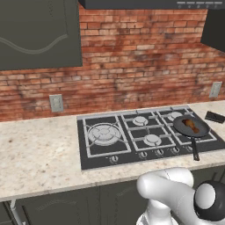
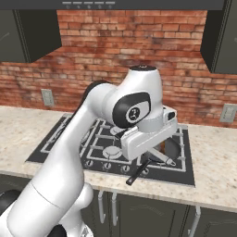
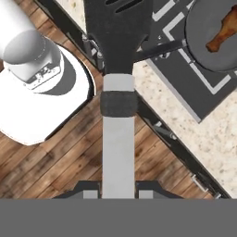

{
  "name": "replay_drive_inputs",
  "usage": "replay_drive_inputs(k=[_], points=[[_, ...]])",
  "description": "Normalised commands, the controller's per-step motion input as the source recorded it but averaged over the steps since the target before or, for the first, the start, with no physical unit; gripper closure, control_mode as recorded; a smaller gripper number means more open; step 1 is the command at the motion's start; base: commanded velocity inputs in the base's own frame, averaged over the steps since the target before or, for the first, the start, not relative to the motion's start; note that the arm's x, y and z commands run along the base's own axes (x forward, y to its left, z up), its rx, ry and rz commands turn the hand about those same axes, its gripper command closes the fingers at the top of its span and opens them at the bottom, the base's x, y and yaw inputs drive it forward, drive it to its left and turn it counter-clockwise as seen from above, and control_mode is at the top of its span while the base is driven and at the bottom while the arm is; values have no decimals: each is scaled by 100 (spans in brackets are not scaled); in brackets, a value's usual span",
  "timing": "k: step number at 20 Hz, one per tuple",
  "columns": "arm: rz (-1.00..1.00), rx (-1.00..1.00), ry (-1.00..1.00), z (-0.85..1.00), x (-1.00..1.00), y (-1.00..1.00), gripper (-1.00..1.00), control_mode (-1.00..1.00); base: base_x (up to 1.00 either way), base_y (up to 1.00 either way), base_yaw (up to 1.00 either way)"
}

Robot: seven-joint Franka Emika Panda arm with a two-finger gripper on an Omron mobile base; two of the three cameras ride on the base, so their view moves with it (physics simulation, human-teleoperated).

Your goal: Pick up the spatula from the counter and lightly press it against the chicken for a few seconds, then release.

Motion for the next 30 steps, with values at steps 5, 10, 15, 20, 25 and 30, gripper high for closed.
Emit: replay_drive_inputs(k=[5,10,15,20,25,30], points=[[0,0,0,-26,28,-17,100,-100,0,0,0],[0,0,-1,-24,22,-22,100,-100,0,0,0],[1,0,-1,-7,27,-18,100,-100,0,0,0],[2,0,0,-1,32,-7,100,-100,0,0,0],[0,3,0,-16,21,0,100,-100,0,0,0],[2,2,0,-31,19,-1,100,-100,0,0,0]])
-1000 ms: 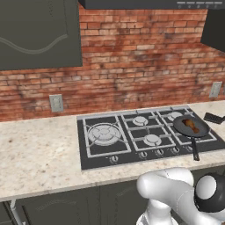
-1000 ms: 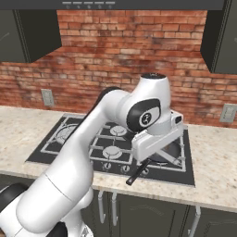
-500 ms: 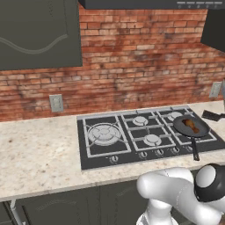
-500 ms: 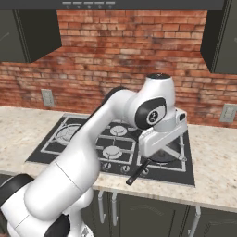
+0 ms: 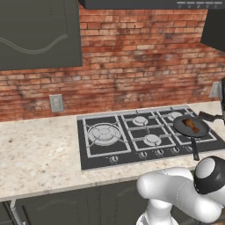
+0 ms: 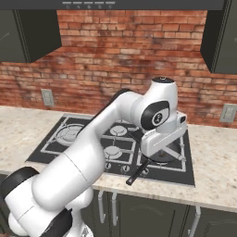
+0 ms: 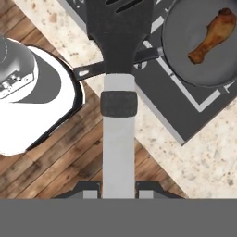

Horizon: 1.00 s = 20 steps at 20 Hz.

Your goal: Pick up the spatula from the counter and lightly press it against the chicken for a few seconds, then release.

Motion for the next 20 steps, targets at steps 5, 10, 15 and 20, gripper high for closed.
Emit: replay_drive_inputs(k=[5,10,15,20], points=[[2,0,0,-23,16,-1,100,-100,0,0,0],[1,0,0,-26,11,-5,100,-100,0,0,0],[1,0,0,-16,13,-13,100,-100,0,0,0],[0,0,0,-5,18,-15,100,-100,0,0,0]])
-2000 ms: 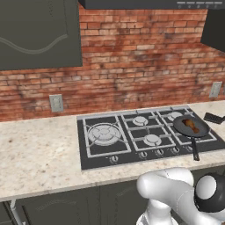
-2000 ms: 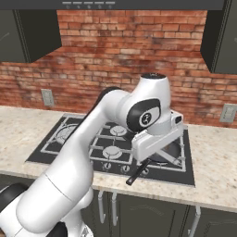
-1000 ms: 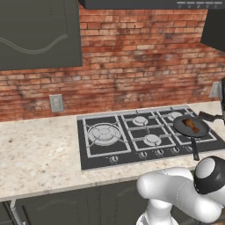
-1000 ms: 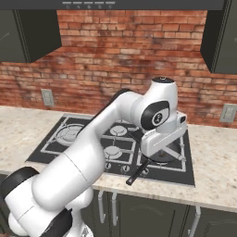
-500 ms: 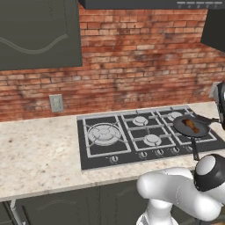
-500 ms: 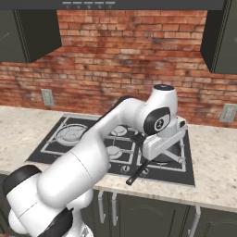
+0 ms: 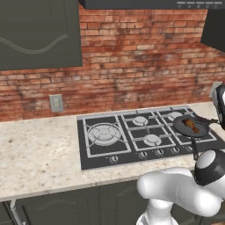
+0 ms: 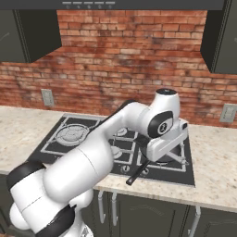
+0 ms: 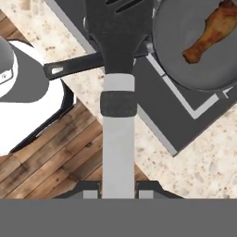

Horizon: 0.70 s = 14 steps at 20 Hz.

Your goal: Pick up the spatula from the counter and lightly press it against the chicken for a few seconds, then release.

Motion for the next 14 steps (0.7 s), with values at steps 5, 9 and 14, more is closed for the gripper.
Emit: replay_drive_inputs(k=[5,9,14], points=[[0,0,2,0,14,-10,100,-100,0,0,0],[1,0,7,-1,17,-10,100,-100,0,0,0],[1,0,4,-9,20,-6,100,-100,0,0,0]])
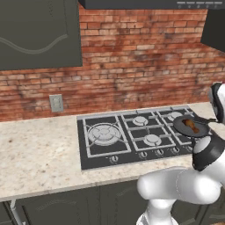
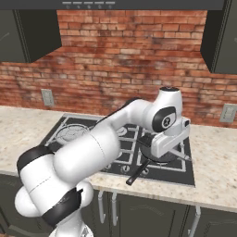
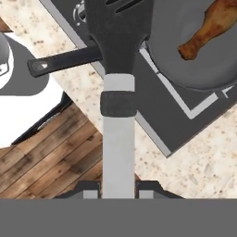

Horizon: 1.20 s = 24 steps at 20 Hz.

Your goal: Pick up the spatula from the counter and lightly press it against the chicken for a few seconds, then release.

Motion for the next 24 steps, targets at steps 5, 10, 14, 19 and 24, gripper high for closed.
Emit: replay_drive_inputs(k=[5,10,14,19,24], points=[[2,0,1,-11,18,-6,100,-100,0,0,0],[3,0,0,-11,10,-15,100,-100,0,0,0],[2,0,0,-13,15,-14,100,-100,0,0,0],[2,0,0,-9,22,-10,100,-100,0,0,0],[1,0,0,-7,26,-9,100,-100,0,0,0]])
